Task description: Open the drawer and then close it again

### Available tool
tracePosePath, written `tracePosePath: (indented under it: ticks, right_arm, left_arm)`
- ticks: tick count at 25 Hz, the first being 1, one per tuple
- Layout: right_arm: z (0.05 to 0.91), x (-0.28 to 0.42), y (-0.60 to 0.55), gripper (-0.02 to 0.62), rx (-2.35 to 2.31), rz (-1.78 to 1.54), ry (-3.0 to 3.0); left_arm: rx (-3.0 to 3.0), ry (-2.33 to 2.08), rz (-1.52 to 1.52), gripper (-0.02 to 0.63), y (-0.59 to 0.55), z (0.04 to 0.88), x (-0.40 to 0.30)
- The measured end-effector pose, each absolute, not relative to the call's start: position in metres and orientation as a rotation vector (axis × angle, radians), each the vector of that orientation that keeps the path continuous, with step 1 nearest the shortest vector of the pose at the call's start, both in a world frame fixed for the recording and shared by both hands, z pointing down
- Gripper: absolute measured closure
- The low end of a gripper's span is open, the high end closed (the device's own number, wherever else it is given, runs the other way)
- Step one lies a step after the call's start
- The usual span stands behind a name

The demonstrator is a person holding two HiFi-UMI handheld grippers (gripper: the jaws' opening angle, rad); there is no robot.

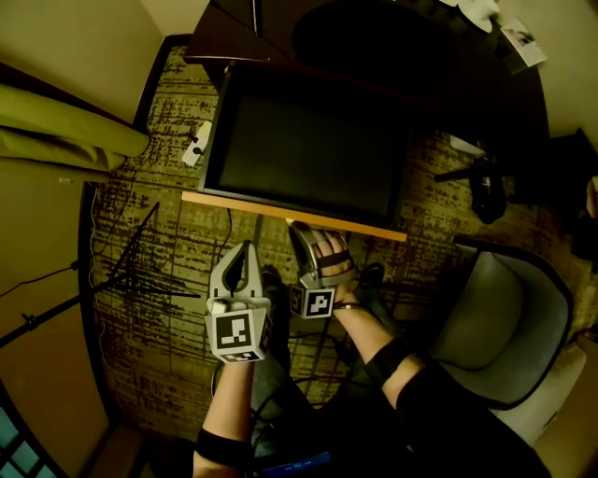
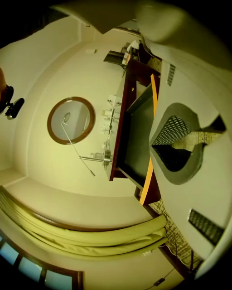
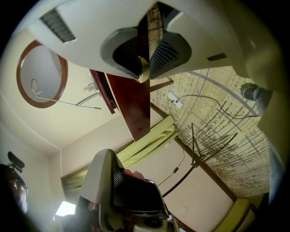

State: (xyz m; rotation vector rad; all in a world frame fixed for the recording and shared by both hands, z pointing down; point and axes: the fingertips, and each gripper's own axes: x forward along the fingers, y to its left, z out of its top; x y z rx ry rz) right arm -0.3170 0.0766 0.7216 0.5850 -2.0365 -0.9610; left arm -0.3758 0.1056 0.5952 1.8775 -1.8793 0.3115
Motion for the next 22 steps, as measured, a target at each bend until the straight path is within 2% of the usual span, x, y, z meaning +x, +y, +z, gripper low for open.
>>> tracePosePath:
  ticks: [7,15,19,22]
  right_arm:
    - [0.707,-0.319,0.103,0.509,0.462,-0.991,-2.114]
    - [0.590,-0.309,0.146,0.511,0.348,-0.894,-2.321]
    - [0.520,-0.294,0.125,0.569,0.435,-0.846,-2.368]
    - [0.481,-0.277,0.107,0.586,0.497,-0.751,-2.404]
  left_arm:
    - [1.905,-1.883,0.344,0.604,0.108,0.565,-0.381]
    - [2.014,-1.850,0.453,0.604,0.117,0.502,-0.372]
    - [2.031,-1.846,0.449,0.604,0.118,0.469,-0.360]
    - [2.061,-1.846,0.458,0.604,0.113,0.448,-0.349]
